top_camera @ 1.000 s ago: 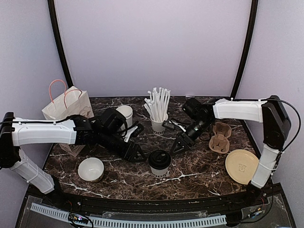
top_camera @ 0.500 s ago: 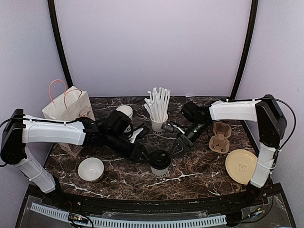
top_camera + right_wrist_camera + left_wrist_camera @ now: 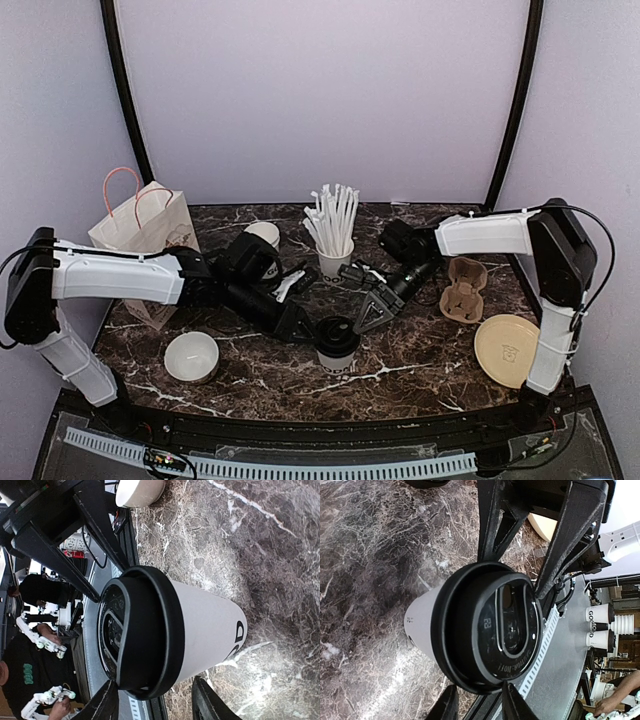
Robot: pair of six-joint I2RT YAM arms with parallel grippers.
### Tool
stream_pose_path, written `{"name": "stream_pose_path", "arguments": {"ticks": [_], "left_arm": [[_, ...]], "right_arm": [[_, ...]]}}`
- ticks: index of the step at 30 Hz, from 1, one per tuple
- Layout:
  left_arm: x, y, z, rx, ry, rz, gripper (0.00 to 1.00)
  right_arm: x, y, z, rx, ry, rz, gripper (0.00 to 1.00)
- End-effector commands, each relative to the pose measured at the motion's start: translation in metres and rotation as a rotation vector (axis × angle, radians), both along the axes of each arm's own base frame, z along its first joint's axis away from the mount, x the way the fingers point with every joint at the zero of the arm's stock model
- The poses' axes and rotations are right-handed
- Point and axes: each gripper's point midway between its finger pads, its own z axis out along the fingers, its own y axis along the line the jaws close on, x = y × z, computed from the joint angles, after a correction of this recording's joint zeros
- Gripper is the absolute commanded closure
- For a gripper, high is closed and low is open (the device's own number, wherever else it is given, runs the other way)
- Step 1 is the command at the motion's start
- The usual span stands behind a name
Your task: Pack the takeout coffee
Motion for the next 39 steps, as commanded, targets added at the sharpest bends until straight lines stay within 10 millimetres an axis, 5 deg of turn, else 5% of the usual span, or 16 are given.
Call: {"name": "stream_pose_path", "arguments": {"ticks": [1, 6, 11, 16, 23, 29, 32, 39], "left_arm": [[-0.009, 0.048, -0.091, 0.313, 0.084, 0.052, 0.69], [0.002, 0.042, -0.071, 0.289, 0.016, 0.04, 0.66], [0.017, 0.018, -0.009, 0.123, -0.136, 0.009, 0.47], [0.028, 0.005, 0.052, -0.001, -0.277, -0.018, 0.34], [0.058, 0.018, 0.099, 0.072, -0.569, -0.02, 0.29], [0.115, 0.045, 0.156, 0.192, -0.892, 0.173, 0.17], [0.139, 0.06, 0.187, 0.199, -0.987, 0.317, 0.11], [0.144, 0.067, 0.22, 0.08, -1.012, 0.425, 0.09]], "right_arm": [[0.024, -0.015, -0.084, -0.285, -0.149, -0.044, 0.53], [0.017, -0.006, -0.056, -0.201, -0.121, 0.005, 0.52], [0.019, 0.0, 0.007, -0.031, -0.172, 0.044, 0.41], [0.026, -0.012, 0.032, -0.031, -0.281, 0.053, 0.32], [0.042, -0.029, 0.062, -0.062, -0.546, 0.067, 0.29], [0.044, -0.02, 0.097, 0.022, -0.852, 0.162, 0.16], [0.031, -0.007, 0.098, 0.041, -0.939, 0.278, 0.03], [-0.007, 0.03, 0.065, 0.005, -1.04, 0.487, 0.03]]}}
